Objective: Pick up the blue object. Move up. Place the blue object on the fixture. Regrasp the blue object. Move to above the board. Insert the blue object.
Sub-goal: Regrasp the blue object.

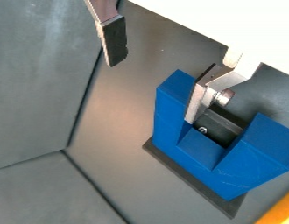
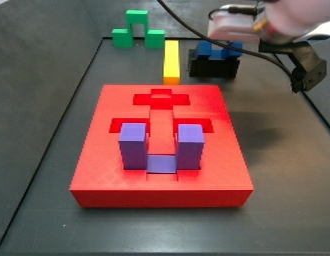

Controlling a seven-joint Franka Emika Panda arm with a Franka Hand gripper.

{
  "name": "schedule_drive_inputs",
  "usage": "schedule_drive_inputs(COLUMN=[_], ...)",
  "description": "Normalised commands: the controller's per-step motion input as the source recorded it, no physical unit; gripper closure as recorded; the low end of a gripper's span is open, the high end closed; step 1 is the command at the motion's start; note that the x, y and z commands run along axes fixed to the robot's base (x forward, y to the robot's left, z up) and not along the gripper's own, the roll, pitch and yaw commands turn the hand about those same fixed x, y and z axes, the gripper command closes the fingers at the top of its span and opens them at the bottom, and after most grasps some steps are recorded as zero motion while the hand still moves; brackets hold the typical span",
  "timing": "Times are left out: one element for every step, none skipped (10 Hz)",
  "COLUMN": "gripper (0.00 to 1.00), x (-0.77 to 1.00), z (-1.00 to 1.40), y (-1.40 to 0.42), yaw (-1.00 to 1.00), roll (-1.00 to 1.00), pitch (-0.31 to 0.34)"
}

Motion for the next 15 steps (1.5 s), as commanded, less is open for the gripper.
schedule_drive_inputs(gripper=[0.0, 0.0, 0.0, 0.0, 0.0, 0.0, 0.0, 0.0, 0.0, 0.0, 0.0, 0.0, 0.0, 0.0, 0.0], x=[-0.09, -0.07, 0.0, 0.0, 0.0, 0.02, 0.0, 0.0, 0.0, -0.04, -0.07, -0.02, -0.03, 0.0, 0.0], z=[-0.02, -0.19, -0.33, -0.45, -0.31, -0.11, -0.04, -0.03, -0.05, -0.03, -0.02, 0.0, 0.01, 0.0, 0.0], y=[0.0, 0.0, 0.03, 0.16, 0.27, 0.3, 0.23, 0.04, 0.0, 0.0, 0.0, 0.0, 0.0, 0.0, 0.0], yaw=[0.0, 0.0, 0.0, 0.0, 0.0, 0.0, 0.0, 0.0, 0.0, 0.0, 0.0, -0.01, -0.04, -0.01, 0.0], roll=[0.31, 0.21, 0.05, 0.0, -0.33, -0.63, -0.64, -0.24, -0.02, -0.12, -0.1, -0.01, -0.03, 0.0, 0.0], pitch=[-0.146, 0.0, 0.114, 0.157, 0.177, 0.134, 0.071, 0.009, 0.0, 0.0, 0.0, 0.0, 0.0, 0.0, 0.0])
